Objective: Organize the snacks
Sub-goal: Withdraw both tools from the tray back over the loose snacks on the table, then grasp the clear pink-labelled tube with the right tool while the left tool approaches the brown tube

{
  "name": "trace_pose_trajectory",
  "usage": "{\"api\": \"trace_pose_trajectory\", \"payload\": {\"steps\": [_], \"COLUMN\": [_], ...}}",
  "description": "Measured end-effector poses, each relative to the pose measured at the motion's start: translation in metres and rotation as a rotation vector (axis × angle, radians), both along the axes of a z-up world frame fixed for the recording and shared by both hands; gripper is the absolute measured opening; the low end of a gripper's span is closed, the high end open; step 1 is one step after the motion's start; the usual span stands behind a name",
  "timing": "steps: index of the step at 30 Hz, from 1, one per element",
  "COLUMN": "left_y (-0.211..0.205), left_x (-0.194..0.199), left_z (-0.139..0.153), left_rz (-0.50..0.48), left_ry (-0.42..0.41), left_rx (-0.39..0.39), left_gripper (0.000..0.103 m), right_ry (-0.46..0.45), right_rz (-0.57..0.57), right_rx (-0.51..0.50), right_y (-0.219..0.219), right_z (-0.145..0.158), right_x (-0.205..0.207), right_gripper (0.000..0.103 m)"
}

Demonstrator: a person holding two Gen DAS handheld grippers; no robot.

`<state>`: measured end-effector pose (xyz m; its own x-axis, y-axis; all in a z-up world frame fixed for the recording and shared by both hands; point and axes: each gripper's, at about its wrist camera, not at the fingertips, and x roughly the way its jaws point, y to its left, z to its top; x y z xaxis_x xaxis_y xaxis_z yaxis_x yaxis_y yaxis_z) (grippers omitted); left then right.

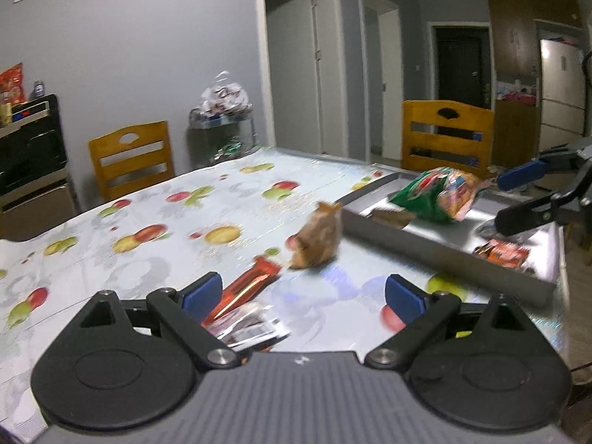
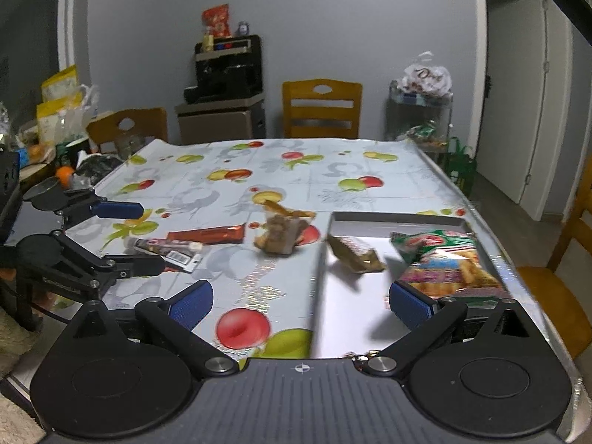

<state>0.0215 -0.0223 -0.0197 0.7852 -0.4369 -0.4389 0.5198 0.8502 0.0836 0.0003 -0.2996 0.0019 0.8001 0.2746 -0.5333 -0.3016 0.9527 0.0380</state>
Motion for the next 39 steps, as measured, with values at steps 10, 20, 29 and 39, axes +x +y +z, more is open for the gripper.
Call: {"api": "trace_pose_trajectory", "payload": {"steps": [10, 20, 29, 39], "left_y": [0.039, 0.081, 0.093, 0.093], "left_x": [0.013, 0.054, 0.069, 0.066], "left_z": [-0.003, 0.005, -0.031, -0.032], "left_rz": [0.142, 0.353, 0.391, 0.417], "left_ry": [0.007, 0.036, 0.149, 0.156], "left_rx": [0.008, -0.099, -0.072, -0.064], "left_gripper": [0.096, 0.097, 0.097, 0.097], "right_ry": [0.011, 0.028, 0.083, 0.099], "right_rz": [0.1, 0.189, 0.201, 0.203], "right_rx": [0.025, -0.011, -0.101, -0.134], "right_y": [0.05, 0.112, 0.144, 0.167], "right_z": [-0.005, -0.017, -0.038, -0.048], "right_x": [0.023, 0.063, 0.096, 0.12], "right_gripper": [0.103, 0.1, 0.083, 0.076]}}
